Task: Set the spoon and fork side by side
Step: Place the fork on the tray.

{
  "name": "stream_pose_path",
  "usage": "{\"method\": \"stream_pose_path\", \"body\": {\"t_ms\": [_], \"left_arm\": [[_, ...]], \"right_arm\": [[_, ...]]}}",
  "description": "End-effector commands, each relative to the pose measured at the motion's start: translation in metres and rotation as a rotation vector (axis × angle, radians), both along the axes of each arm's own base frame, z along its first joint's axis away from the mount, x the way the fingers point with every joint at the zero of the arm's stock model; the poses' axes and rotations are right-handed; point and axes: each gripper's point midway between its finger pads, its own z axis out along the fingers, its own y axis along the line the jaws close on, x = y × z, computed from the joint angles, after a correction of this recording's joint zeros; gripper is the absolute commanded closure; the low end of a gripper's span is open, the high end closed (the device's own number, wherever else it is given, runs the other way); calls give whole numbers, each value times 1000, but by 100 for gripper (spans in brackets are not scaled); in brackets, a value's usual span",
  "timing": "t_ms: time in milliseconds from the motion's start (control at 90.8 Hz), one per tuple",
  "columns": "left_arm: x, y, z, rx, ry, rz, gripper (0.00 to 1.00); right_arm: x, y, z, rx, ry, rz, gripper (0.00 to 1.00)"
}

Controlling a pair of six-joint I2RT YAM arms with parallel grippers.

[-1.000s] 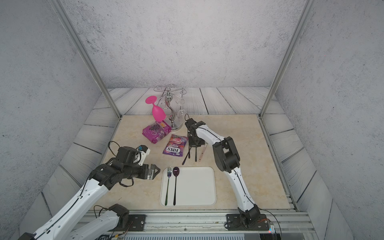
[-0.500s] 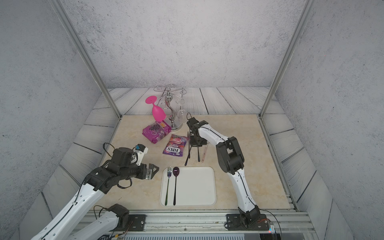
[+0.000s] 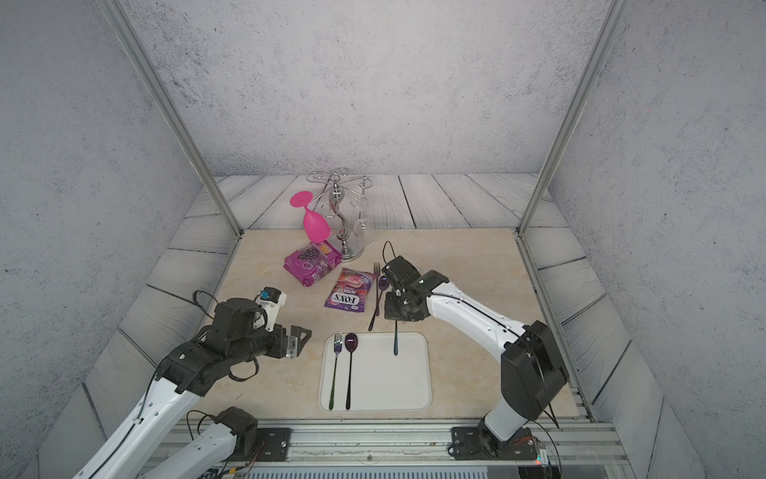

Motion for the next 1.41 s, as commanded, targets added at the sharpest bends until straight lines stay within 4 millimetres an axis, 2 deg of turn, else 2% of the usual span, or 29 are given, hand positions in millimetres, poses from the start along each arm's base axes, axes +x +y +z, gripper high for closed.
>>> {"method": "stream_pose_path", "body": {"t_ms": [0, 77, 143, 297, 528, 1101, 1398], "left_arm": [[0, 4, 2, -6, -19, 21, 1], [-2, 4, 3, -10, -22, 19, 0], [-3, 4, 4, -12, -27, 19, 0], [-4, 6, 5, -11, -35, 22, 1], [-5, 8, 4, -8, -37, 30, 0], [-5, 6, 3, -11, -28, 21, 1], [-5, 6, 2, -11, -26, 19, 0]], "right_arm": [[-32, 18, -17, 73, 64, -74, 100], [-51, 33, -34, 84, 81, -64, 100], [-58, 39, -47, 61, 89, -51, 100], [-58, 50, -65, 39, 107, -34, 100], [-61, 59, -81, 9, 134, 4, 100], [-59, 64, -94, -16, 156, 4, 100], [-60, 70, -94, -15, 162, 9, 100]]}}
